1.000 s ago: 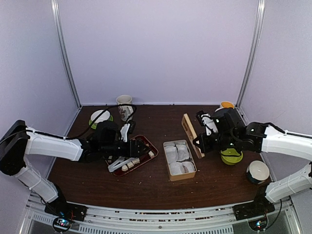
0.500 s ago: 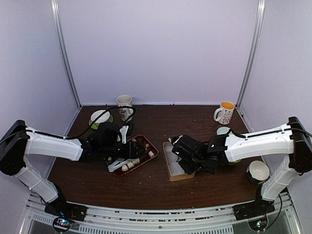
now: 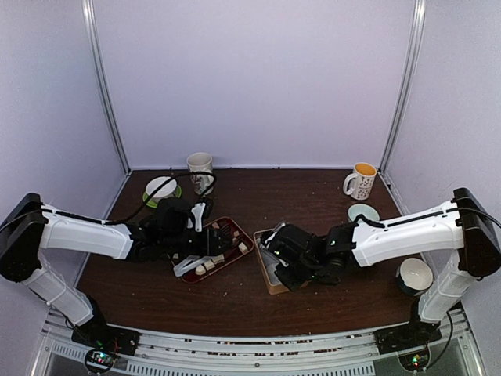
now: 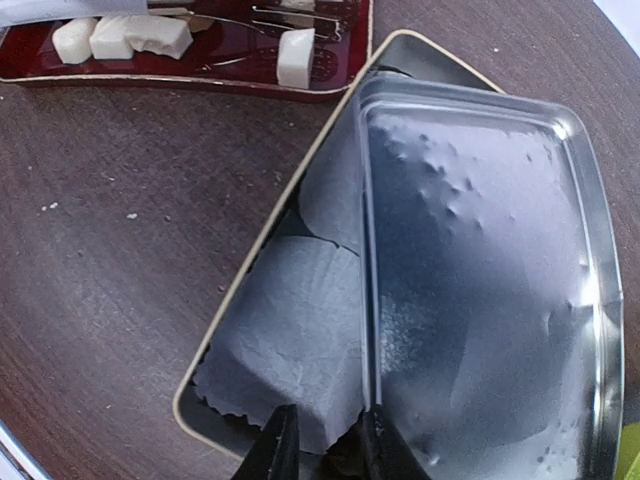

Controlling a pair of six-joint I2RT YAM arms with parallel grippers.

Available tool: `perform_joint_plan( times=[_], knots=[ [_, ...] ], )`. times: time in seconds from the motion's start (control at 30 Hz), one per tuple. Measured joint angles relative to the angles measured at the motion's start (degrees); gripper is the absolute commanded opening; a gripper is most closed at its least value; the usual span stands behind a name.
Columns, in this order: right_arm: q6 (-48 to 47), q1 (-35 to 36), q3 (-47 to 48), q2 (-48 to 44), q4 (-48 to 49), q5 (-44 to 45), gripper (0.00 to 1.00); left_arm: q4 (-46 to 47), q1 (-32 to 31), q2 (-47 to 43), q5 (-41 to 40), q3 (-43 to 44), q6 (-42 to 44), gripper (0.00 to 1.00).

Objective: Pack the chocolate

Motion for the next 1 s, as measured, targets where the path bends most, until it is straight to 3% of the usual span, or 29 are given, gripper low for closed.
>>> perform_joint_plan(
  times=[0.47,0.73,0.87,1.0],
  knots=[
    [1.4,-1.7,0.0,-2.6,1.3,-6.7,0.26,0.0,0.0,0.1,0.6,0.0,-0.5,0.49],
    [2.6,-10.1,0.0,-11.0,1.6,-9.7,0.27,0.0,0.0,0.1,0.7,0.0,-0.5,0.50],
    [2.9,-16.3,-0.1,-12.5,0.4,-12.7,0.34,0.0,0.0,0.3,0.9,0.0,-0.5,0.50],
    [2.4,-23.4,-0.5,-12.5,-0.4,-18.1,0.33,0.0,0.0,0.7,1.3,0.1,-0.3,0.51]
  ],
)
